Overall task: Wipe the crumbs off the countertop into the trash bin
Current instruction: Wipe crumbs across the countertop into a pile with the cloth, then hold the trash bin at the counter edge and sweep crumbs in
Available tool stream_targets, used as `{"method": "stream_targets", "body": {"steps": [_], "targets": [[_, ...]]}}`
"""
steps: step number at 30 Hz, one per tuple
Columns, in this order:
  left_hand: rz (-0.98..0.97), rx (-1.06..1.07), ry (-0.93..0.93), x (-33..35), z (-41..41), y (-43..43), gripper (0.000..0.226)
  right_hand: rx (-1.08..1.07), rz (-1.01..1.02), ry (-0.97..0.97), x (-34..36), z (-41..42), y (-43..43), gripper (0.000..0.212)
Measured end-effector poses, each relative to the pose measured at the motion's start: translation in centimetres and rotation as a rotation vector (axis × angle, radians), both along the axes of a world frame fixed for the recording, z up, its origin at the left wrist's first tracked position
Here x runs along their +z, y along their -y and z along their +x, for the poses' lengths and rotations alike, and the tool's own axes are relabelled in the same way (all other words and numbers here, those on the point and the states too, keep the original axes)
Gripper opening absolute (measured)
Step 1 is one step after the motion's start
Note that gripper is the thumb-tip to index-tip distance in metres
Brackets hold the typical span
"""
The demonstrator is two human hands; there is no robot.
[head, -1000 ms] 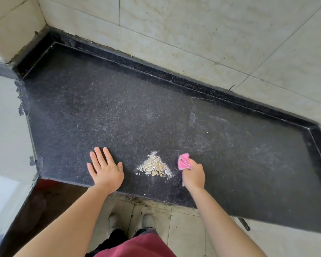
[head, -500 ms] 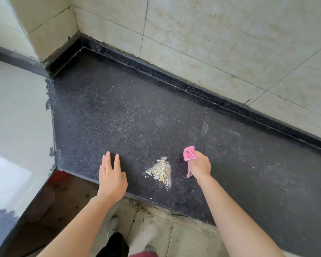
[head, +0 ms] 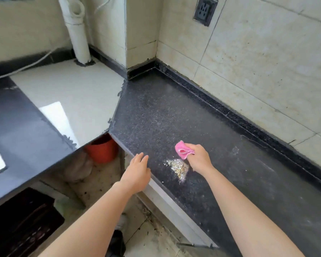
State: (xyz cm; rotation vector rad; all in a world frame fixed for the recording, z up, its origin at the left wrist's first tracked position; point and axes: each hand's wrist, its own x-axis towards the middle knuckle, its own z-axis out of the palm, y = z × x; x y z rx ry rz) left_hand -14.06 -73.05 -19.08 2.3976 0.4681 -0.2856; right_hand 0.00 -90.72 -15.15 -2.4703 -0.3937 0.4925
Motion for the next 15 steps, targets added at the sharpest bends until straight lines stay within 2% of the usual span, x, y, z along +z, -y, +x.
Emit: {"method": "stream_targets", "body": {"steps": [2,6,11,15], "targets": [[0.020,0.114,0.075,1.9,-3.3,1.2,0.054,0.082,0.047,0.056,1.5,-2.1,0.2,0.044],[0.031,0.254,0.156,4.1,-8.5,3.4,0.051,0.234,0.056,0.115,2.7,-6.1,-0.7,0.045],[0.024,0.479,0.120,5.9,-18.1,4.9,0.052,0.505,0.064,0.084,3.0,-16.2,-3.8,0.032],[0.022,0.683,0.089,6.0,-27.0,4.6,0.052,0.726,0.059,0.056,1.8,-25.1,-6.9,0.035]]}}
